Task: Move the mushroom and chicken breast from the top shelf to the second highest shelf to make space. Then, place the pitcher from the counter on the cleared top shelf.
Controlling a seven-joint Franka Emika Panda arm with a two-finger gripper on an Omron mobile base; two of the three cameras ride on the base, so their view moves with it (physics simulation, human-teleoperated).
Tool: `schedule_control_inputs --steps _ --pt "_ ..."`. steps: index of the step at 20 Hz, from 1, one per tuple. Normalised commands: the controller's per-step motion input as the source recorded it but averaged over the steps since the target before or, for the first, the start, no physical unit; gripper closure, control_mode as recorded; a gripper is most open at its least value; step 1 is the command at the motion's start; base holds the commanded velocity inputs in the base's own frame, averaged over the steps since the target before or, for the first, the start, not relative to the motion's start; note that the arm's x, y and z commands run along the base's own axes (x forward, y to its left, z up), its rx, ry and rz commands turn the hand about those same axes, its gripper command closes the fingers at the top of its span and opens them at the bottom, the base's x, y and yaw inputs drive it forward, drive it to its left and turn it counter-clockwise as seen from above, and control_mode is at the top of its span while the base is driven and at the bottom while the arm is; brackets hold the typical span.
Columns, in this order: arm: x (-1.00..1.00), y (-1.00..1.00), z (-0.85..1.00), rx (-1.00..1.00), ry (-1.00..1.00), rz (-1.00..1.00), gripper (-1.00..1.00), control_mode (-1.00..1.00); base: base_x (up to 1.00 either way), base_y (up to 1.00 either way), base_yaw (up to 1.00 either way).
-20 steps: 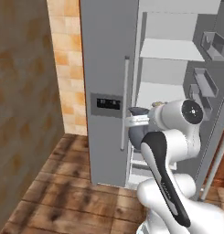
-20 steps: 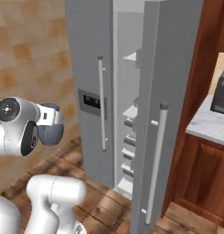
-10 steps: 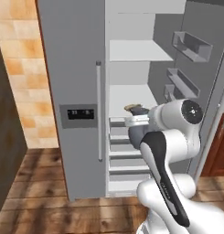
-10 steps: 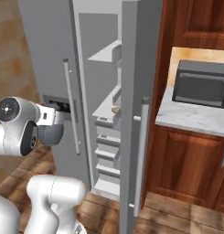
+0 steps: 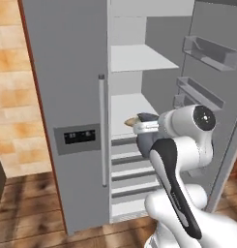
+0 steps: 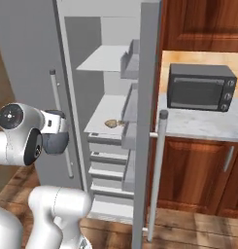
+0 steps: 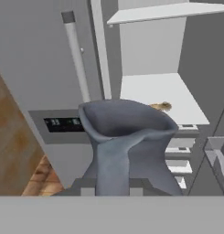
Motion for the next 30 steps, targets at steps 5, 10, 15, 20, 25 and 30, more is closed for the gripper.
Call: schedule_control_inputs --steps 5,10,15,20,25,30 --pt "0.0 0.0 0.0 0.0 0.0 0.0 1.0 1.0 0.49 0.3 -0.27" --pt "0.0 0.0 0.0 0.0 0.0 0.0 1.0 1.0 0.47 0.01 -0.29" --pt "0.0 0.0 0.0 0.0 0.0 0.0 1.0 1.0 0.44 0.06 -0.27" --pt "0.0 0.0 0.0 0.0 0.0 0.0 1.0 1.0 0.45 0.05 -0.21" --pt "0.0 0.0 0.0 0.0 0.0 0.0 1.0 1.0 0.4 0.0 -0.15" --pt "0.04 0.0 0.04 0.0 -0.07 0.0 1.0 -1.0 0.18 0.0 -0.04"
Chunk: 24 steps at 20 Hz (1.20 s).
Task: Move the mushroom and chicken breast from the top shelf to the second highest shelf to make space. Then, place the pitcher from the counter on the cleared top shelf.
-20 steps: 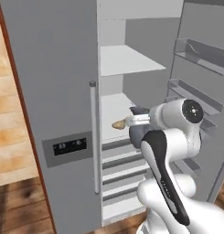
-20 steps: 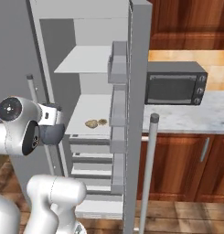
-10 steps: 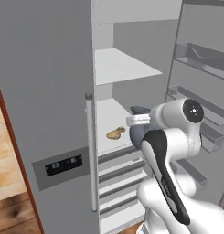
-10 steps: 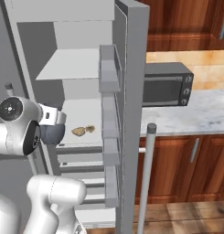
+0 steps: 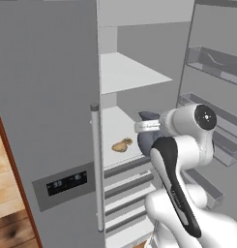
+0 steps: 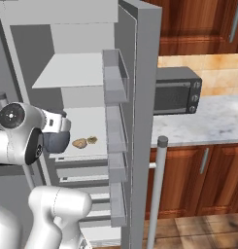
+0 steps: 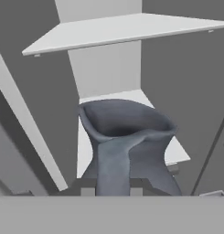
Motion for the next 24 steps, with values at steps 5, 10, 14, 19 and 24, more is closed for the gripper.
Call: schedule_control_inputs --steps 5,10,14,19,24 --pt "0.12 0.0 0.36 0.0 -0.33 0.0 1.0 -1.0 0.0 0.0 0.0" --pt "0.13 0.0 0.65 0.0 -0.25 0.0 1.0 -1.0 0.0 0.0 0.0" --pt "0.11 0.0 0.73 0.0 -0.09 0.0 1.0 -1.0 0.0 0.0 0.0" --pt "0.07 0.0 0.76 0.0 0.0 0.02 1.0 -1.0 0.0 0.0 0.0" --pt "0.07 -0.06 0.72 0.0 0.0 0.01 1.0 -1.0 0.0 0.0 0.0"
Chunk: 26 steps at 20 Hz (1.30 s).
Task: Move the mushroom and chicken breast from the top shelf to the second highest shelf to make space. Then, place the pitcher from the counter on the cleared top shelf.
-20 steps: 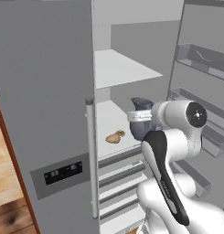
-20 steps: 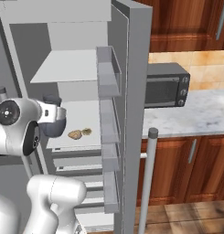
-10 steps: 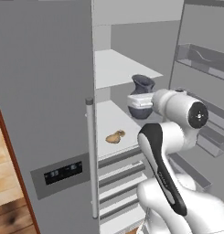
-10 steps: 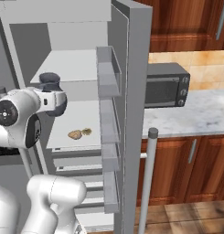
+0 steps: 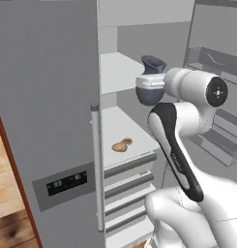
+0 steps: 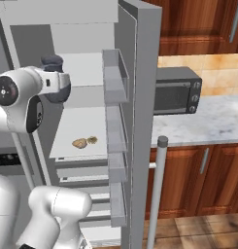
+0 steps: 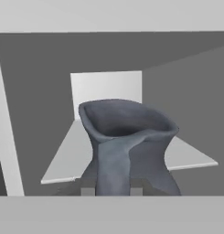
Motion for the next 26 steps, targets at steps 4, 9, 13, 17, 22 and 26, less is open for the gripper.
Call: schedule_control_inputs --steps 4,9,13,17,22,26 --pt "0.23 -0.01 0.25 0.0 0.0 0.0 1.0 -1.0 0.0 0.0 0.0" --pt "0.28 0.0 0.0 0.0 0.0 0.0 1.0 -1.0 0.0 0.0 0.0" --pt "0.26 -0.09 0.0 0.0 -0.06 0.0 1.0 -1.0 0.0 0.0 0.0" --pt "0.3 -0.1 0.0 0.0 -0.11 0.0 1.0 -1.0 0.0 0.0 0.0" --pt "0.57 -0.02 -0.02 0.0 -0.02 0.03 1.0 -1.0 0.0 0.0 0.0" --pt "0.7 0.0 0.0 0.0 0.1 0.07 1.0 -1.0 0.0 0.0 0.0"
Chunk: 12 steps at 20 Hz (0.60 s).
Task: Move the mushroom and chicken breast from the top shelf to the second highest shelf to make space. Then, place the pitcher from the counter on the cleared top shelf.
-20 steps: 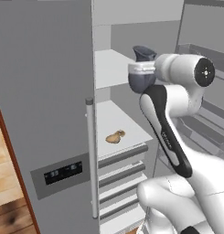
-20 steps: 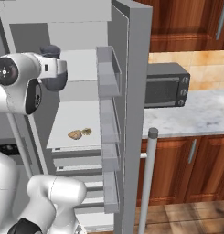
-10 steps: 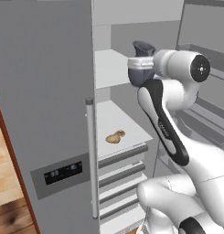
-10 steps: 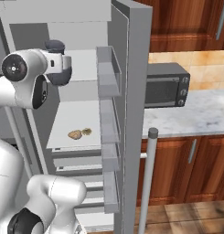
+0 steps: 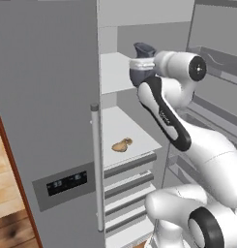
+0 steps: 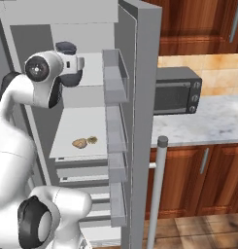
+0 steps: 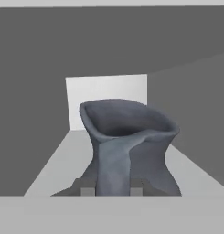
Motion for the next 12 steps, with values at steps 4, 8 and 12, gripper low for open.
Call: schedule_control_inputs --steps 4,8,12 --pt "0.7 0.0 -0.12 0.0 0.08 0.08 1.0 -1.0 0.0 0.0 0.0" --pt "0.66 0.0 -0.32 -0.02 0.02 0.06 1.0 -1.0 0.0 0.0 0.0" --pt "0.57 0.03 -0.48 -0.07 -0.02 0.03 1.0 -1.0 0.0 0.0 0.0"
